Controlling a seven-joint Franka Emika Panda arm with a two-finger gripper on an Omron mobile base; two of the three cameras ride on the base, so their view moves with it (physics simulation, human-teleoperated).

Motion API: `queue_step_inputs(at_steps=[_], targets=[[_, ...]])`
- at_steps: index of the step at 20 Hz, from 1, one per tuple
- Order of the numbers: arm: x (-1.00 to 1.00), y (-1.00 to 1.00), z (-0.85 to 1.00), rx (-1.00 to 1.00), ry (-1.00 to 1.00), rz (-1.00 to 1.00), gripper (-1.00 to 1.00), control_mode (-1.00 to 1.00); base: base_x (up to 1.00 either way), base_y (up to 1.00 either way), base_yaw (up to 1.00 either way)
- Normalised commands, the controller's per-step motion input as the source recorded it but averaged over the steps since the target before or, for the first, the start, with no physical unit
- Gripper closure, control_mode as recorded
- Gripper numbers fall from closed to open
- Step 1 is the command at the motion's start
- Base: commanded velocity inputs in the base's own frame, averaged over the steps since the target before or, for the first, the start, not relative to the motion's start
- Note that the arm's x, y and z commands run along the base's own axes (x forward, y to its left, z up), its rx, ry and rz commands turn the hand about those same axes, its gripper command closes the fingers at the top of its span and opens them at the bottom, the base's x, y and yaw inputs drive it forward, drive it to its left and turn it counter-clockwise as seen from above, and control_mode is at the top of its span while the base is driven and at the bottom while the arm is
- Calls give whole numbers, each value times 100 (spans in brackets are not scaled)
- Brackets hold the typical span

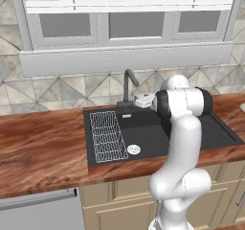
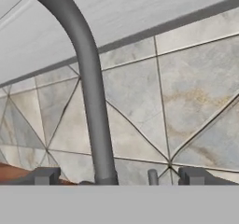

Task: Rinse each bowl for a few seconds and place them down in the sink or on the counter.

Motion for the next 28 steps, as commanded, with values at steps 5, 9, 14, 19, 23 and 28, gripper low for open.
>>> queue_step_inputs(at_steps=[5, 9, 14, 19, 23, 28], targets=[[46, 0, -20, 0, 0, 0, -100, -100, 0, 0, 0], [38, -7, -30, 0, 0, -4, -100, -100, 0, 0, 0], [40, -16, -29, -1, 1, -10, -100, -100, 0, 0, 0], [45, -6, -21, 0, 0, -12, -100, -100, 0, 0, 0], [33, 0, -13, 0, 0, -8, -100, -100, 0, 0, 0], [3, 1, -1, 2, 0, 2, -100, -100, 0, 0, 0]])
